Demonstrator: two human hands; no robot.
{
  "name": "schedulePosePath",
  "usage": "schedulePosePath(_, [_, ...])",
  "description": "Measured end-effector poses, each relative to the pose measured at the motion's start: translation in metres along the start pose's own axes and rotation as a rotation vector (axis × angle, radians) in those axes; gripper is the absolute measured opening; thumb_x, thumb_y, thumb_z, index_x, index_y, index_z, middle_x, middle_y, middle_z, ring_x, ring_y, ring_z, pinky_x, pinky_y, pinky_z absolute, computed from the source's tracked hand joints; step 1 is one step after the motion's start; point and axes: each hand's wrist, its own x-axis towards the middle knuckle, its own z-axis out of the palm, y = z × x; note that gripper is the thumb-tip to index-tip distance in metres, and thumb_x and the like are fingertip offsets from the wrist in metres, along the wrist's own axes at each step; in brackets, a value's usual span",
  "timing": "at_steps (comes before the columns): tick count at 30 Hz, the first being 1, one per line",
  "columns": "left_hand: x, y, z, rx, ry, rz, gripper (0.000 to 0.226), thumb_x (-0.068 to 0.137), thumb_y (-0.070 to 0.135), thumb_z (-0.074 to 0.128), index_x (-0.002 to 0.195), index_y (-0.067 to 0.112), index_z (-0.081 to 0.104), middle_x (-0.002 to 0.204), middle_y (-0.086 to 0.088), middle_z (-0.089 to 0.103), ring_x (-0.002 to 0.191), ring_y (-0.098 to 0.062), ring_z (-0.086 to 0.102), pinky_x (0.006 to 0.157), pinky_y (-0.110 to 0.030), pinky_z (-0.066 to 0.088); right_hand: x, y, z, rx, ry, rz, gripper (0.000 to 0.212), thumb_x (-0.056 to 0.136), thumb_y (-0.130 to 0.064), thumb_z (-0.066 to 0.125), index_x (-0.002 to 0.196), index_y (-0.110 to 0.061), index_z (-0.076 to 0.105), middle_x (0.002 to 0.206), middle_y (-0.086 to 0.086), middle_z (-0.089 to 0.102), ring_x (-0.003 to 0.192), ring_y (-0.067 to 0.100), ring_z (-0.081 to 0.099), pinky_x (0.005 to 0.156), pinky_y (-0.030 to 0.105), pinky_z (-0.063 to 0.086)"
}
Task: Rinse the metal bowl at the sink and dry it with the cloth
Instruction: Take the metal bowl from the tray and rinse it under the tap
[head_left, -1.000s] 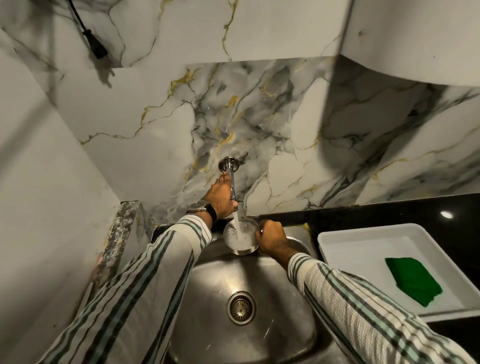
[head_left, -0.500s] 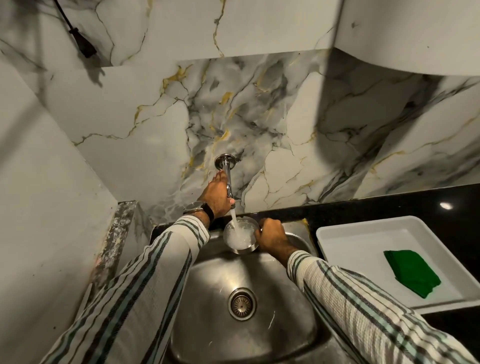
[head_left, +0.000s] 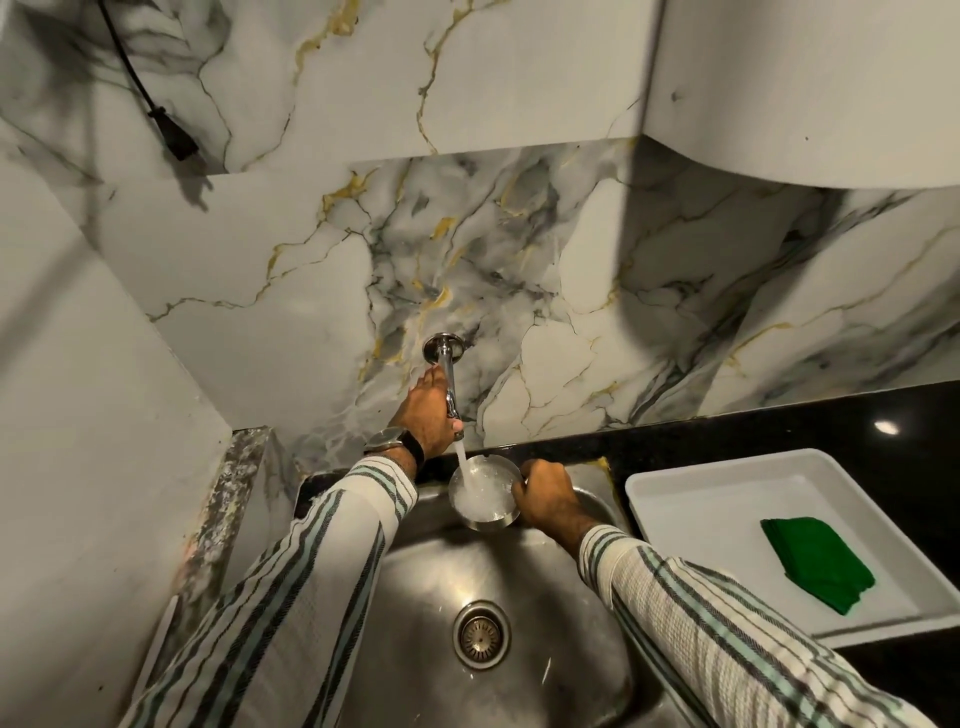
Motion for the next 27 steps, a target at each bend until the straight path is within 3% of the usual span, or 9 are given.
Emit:
schedulePosePath(5, [-0.006,0.005,0.009,-0.028,0.047,-0.058,0.096,0.096,0.02,0.081,0.172,0.008,0.024,0.168,-0.017,0.046,0.153,-0.04,0.049,0.127,-0.051,0.045,-0.006,0.007,-0.003,0.011,0.028,-0.014,0.025,0.102,-0.02,0.066,0.121,-0.007,0.076,0.116,0.014,0.078,0.107,0.03,0.075,0.092,0.038,0.063])
schedulePosePath(8, [-0.005,0.017,0.017,-0.004,0.106,-0.117,0.094,0.097,0.023,0.079,0.171,0.007,0.024,0.171,-0.016,0.041,0.155,-0.039,0.046,0.128,-0.051,0.045,-0.015,0.02,-0.006,0.07,0.066,0.007,0.023,0.101,-0.017,0.062,0.116,-0.005,0.076,0.11,0.016,0.079,0.1,0.032,0.077,0.089,0.044,0.065])
schedulePosePath(12, [-0.004,0.024,0.019,0.053,0.107,-0.143,0.096,0.099,0.023,0.077,0.172,0.002,0.018,0.177,-0.02,0.03,0.162,-0.041,0.036,0.132,-0.051,0.039,-0.047,0.055,0.001,0.031,0.169,0.019,0.028,0.104,-0.026,0.056,0.108,-0.008,0.077,0.105,0.012,0.08,0.096,0.028,0.077,0.088,0.037,0.062])
schedulePosePath(15, [-0.005,0.029,0.02,0.056,0.113,-0.166,0.099,0.099,0.021,0.077,0.172,0.0,0.015,0.179,-0.022,0.024,0.166,-0.042,0.029,0.135,-0.051,0.034,-0.066,0.066,0.012,0.085,0.166,0.077,0.029,0.101,-0.029,0.059,0.101,-0.007,0.079,0.098,0.011,0.081,0.09,0.029,0.078,0.079,0.031,0.061])
schedulePosePath(22, [-0.01,0.034,0.016,0.052,0.085,-0.175,0.09,0.099,0.018,0.076,0.169,-0.001,0.021,0.173,-0.023,0.032,0.162,-0.043,0.035,0.132,-0.053,0.038,-0.078,0.069,0.005,0.182,0.275,0.121,0.026,0.101,-0.022,0.056,0.107,-0.008,0.078,0.101,0.012,0.081,0.093,0.03,0.078,0.084,0.036,0.062])
schedulePosePath(27, [-0.008,0.035,0.016,0.062,0.103,-0.163,0.09,0.099,0.018,0.077,0.169,-0.002,0.023,0.174,-0.024,0.032,0.163,-0.043,0.033,0.135,-0.05,0.034,-0.088,0.065,0.016,0.224,0.254,0.095,0.024,0.097,-0.023,0.06,0.104,-0.01,0.08,0.098,0.013,0.081,0.092,0.033,0.078,0.082,0.037,0.061])
